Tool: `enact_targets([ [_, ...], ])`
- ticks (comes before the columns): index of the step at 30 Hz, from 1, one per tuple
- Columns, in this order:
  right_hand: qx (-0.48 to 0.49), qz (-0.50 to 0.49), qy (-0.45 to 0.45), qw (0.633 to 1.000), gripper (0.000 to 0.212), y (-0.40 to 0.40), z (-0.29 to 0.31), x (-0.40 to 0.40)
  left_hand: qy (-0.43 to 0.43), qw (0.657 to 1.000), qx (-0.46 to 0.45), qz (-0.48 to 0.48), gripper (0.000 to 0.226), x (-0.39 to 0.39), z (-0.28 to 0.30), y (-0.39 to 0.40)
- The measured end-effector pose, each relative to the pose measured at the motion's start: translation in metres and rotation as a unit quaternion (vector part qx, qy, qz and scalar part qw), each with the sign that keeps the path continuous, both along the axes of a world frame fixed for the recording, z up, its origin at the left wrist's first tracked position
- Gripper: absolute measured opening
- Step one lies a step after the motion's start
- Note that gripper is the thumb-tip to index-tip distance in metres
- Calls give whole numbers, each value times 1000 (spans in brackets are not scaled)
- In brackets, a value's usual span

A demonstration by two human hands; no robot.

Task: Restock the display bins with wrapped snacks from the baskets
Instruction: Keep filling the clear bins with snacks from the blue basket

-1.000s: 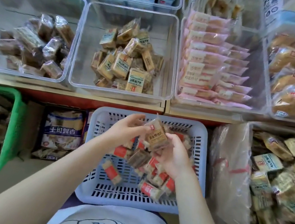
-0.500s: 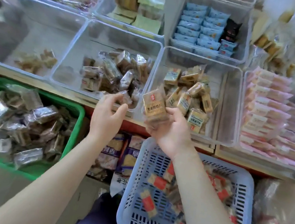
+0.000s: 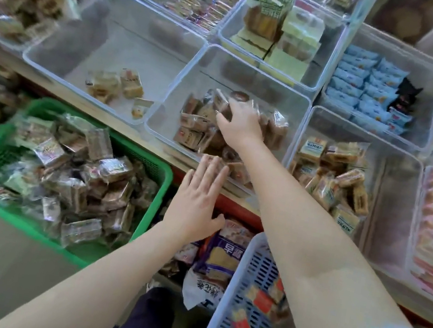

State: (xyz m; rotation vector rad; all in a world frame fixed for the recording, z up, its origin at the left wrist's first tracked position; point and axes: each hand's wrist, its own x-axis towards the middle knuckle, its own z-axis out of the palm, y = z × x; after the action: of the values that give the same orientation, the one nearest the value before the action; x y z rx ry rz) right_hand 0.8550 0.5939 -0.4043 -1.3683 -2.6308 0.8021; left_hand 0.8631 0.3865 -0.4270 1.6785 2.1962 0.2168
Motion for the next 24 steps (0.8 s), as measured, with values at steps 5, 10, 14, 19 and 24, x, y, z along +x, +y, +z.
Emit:
enact_targets([
  [5,4,-2,40,999,62,-20,24,39,11,1000,5,13,99,0,-4,2],
  [10,52,-137,221,964,20,-93,33,155,26,996,34,77,92,23,-4,9],
  [14,-58,-259,98,959,20,-141,-22,248,9,996,82,19,85,68,-7,12],
  [19,-162,-288,-206,921,17,-183,-102,333,16,995,99,-15,80,114,-18,9],
  [24,-251,-254,-353,865,85,-222,-141,381,-43,993,-25,-106,42,147,-34,-4],
])
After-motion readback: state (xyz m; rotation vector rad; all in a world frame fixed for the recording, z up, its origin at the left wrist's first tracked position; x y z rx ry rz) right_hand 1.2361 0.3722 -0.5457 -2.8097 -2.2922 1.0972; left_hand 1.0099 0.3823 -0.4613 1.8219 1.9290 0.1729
